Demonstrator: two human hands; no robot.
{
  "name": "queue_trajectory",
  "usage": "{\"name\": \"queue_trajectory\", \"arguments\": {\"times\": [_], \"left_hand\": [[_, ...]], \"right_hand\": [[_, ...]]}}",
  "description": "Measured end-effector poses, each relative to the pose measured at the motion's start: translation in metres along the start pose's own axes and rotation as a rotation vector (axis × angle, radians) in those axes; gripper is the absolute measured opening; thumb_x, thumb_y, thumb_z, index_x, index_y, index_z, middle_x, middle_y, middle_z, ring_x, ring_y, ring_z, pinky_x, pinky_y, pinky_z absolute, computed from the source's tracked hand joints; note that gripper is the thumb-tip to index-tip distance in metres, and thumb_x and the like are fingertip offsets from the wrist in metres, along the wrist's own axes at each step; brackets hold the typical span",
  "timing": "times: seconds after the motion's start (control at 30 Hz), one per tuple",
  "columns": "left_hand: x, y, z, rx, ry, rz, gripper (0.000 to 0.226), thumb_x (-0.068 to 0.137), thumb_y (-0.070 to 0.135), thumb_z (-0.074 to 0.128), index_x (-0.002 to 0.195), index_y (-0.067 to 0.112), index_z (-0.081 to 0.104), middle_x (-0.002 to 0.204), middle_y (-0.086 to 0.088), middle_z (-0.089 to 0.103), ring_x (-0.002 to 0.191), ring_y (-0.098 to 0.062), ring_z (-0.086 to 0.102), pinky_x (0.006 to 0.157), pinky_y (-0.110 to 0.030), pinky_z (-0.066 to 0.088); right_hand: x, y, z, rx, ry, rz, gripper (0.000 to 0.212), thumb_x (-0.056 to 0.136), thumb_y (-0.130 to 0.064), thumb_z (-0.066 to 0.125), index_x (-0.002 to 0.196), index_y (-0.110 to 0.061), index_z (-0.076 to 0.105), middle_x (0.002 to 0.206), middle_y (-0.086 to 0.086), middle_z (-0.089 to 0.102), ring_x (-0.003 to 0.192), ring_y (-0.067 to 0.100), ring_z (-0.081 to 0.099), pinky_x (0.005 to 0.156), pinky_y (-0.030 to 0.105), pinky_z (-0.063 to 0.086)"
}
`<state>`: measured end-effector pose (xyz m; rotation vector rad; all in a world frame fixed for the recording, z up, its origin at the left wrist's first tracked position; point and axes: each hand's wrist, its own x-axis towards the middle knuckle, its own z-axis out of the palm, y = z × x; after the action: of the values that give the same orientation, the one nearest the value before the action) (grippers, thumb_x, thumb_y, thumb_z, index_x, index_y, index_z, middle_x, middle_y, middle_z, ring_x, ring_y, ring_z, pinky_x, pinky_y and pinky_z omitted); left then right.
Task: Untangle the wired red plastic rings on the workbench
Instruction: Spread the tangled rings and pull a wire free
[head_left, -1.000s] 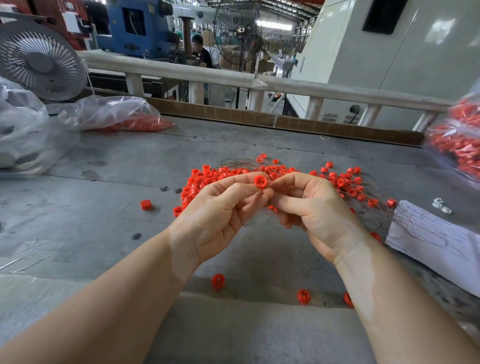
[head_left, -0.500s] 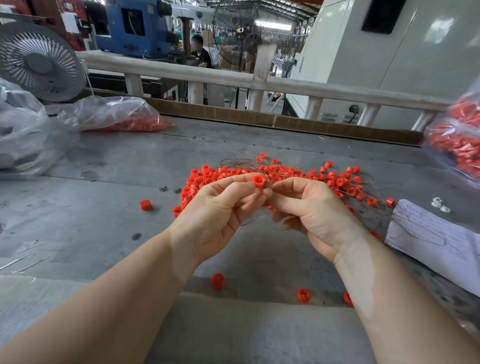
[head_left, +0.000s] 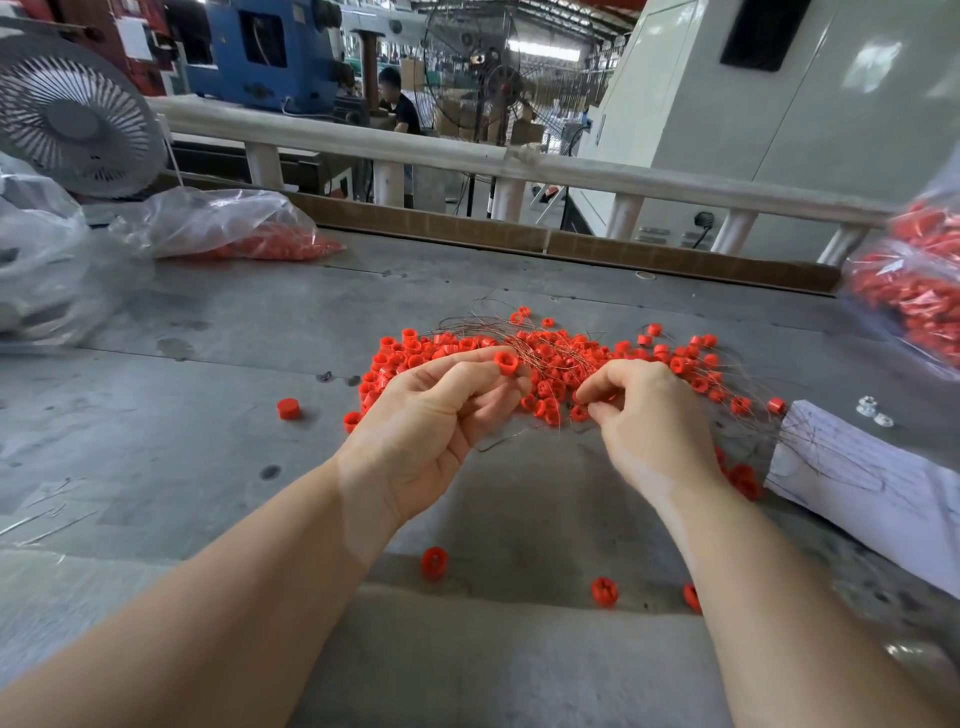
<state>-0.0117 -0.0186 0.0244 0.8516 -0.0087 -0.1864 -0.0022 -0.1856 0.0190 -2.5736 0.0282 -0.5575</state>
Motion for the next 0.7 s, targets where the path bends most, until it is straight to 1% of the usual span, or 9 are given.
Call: {"name": "queue_trajectory", "arguments": {"times": [0.07, 0.13, 0.23, 0.3, 0.4, 0.47, 0.53, 0.7], "left_hand": [[0.0, 0.0002, 0.0003, 0.001, 0.005, -0.001, 0.015, 0.089, -0.006, 0.05, 0.089, -0.004, 0.066, 0.072, -0.014, 0.07, 0.065, -0.014, 0.07, 0.055, -0.014, 0.053], [0.0, 0.0001, 0.0002, 0.001, 0.005, -0.003, 0.015, 0.088, -0.006, 0.051, 0.089, -0.004, 0.065, 0.072, -0.015, 0.07, 0.065, -0.015, 0.07, 0.055, -0.014, 0.053], [-0.0001, 0.0004, 0.001, -0.004, -0.006, -0.003, 0.014, 0.088, -0.005, 0.052, 0.09, -0.004, 0.066, 0.073, -0.015, 0.07, 0.067, -0.015, 0.07, 0.055, -0.014, 0.053], [0.0, 0.0006, 0.0015, -0.006, -0.006, -0.003, 0.014, 0.088, -0.005, 0.052, 0.09, -0.004, 0.065, 0.073, -0.014, 0.07, 0.068, -0.016, 0.071, 0.055, -0.015, 0.054], [-0.0003, 0.0011, 0.0019, -0.014, -0.005, 0.001, 0.013, 0.088, -0.005, 0.052, 0.091, -0.004, 0.065, 0.073, -0.014, 0.07, 0.068, -0.016, 0.071, 0.056, -0.015, 0.054], [-0.0008, 0.0012, 0.0017, -0.017, -0.006, 0.005, 0.013, 0.088, -0.004, 0.053, 0.091, -0.004, 0.066, 0.073, -0.014, 0.07, 0.068, -0.016, 0.071, 0.056, -0.015, 0.054], [-0.0013, 0.0013, 0.0015, -0.02, -0.01, 0.006, 0.013, 0.087, -0.003, 0.054, 0.09, -0.003, 0.066, 0.074, -0.014, 0.07, 0.069, -0.016, 0.071, 0.056, -0.015, 0.054], [-0.0018, 0.0015, 0.0007, -0.017, -0.011, -0.003, 0.014, 0.088, -0.003, 0.052, 0.092, -0.002, 0.066, 0.074, -0.015, 0.071, 0.068, -0.016, 0.071, 0.051, -0.018, 0.053]], "right_hand": [[0.0013, 0.0023, -0.0028, -0.046, 0.02, 0.013, 0.019, 0.085, -0.002, 0.062, 0.085, -0.02, 0.07, 0.095, 0.0, 0.068, 0.091, 0.02, 0.06, 0.083, 0.029, 0.045], [0.002, 0.0038, -0.004, -0.081, 0.0, 0.017, 0.019, 0.086, -0.004, 0.062, 0.089, -0.02, 0.072, 0.101, 0.002, 0.069, 0.097, 0.022, 0.06, 0.089, 0.032, 0.045], [0.0019, 0.0037, -0.0008, -0.154, -0.086, 0.004, 0.019, 0.088, -0.013, 0.063, 0.1, -0.023, 0.072, 0.11, 0.002, 0.064, 0.11, 0.024, 0.053, 0.098, 0.039, 0.039], [0.0018, 0.0042, 0.0014, -0.206, -0.114, -0.002, 0.02, 0.089, -0.02, 0.063, 0.106, -0.025, 0.07, 0.112, 0.002, 0.061, 0.114, 0.023, 0.048, 0.102, 0.04, 0.035], [0.0023, 0.0045, 0.0022, -0.25, -0.105, -0.011, 0.015, 0.087, -0.026, 0.065, 0.1, -0.027, 0.07, 0.109, 0.0, 0.06, 0.112, 0.022, 0.047, 0.097, 0.036, 0.031], [0.0019, 0.0038, 0.0019, -0.267, -0.101, -0.015, 0.009, 0.086, -0.027, 0.066, 0.094, -0.027, 0.07, 0.105, -0.002, 0.061, 0.109, 0.022, 0.048, 0.092, 0.034, 0.03], [0.001, 0.0033, 0.0018, -0.282, -0.106, -0.026, 0.007, 0.087, -0.026, 0.065, 0.093, -0.027, 0.069, 0.104, -0.003, 0.061, 0.108, 0.021, 0.049, 0.089, 0.033, 0.03], [0.0008, 0.0031, 0.0012, -0.299, -0.137, -0.047, 0.006, 0.09, -0.023, 0.061, 0.093, -0.024, 0.065, 0.105, -0.003, 0.061, 0.107, 0.02, 0.05, 0.089, 0.033, 0.03]]}}
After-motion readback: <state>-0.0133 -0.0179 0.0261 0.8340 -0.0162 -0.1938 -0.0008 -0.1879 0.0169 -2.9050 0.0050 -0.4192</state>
